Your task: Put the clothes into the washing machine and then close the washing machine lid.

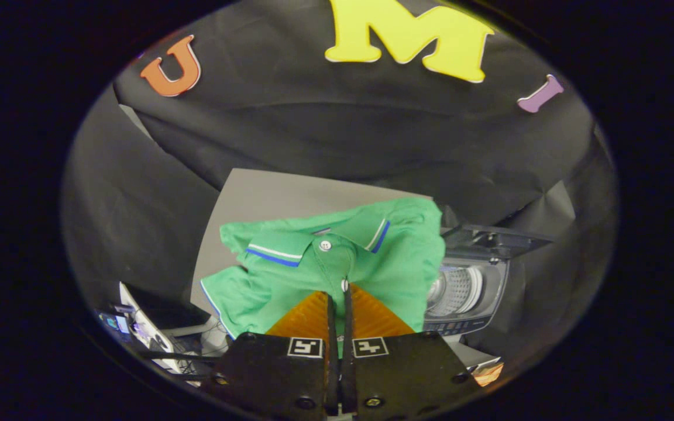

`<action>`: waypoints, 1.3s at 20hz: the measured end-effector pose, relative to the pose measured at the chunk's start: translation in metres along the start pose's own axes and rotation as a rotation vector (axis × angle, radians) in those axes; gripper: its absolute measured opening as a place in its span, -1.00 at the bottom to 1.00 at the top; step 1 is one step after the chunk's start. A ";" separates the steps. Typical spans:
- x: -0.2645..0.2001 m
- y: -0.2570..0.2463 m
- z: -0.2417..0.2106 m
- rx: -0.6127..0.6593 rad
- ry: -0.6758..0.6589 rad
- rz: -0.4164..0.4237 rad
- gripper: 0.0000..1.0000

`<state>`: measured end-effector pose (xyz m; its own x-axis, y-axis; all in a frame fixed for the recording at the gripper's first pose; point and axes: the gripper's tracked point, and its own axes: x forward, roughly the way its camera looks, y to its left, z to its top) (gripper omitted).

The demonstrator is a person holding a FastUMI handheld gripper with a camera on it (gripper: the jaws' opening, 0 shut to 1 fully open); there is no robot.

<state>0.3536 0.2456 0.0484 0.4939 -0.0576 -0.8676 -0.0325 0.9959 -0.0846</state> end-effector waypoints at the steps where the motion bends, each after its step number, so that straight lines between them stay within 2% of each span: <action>1: -0.004 -0.013 -0.001 0.004 -0.014 -0.016 -0.89; 13: -0.035 -0.122 -0.044 0.156 -0.082 -0.017 -0.89; 20: -0.030 -0.199 -0.051 0.112 -0.061 0.063 -0.89; 26: -0.025 -0.247 -0.043 0.074 -0.060 0.207 -0.89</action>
<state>0.3119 -0.0017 0.0695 0.5341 0.1504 -0.8319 -0.0756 0.9886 0.1302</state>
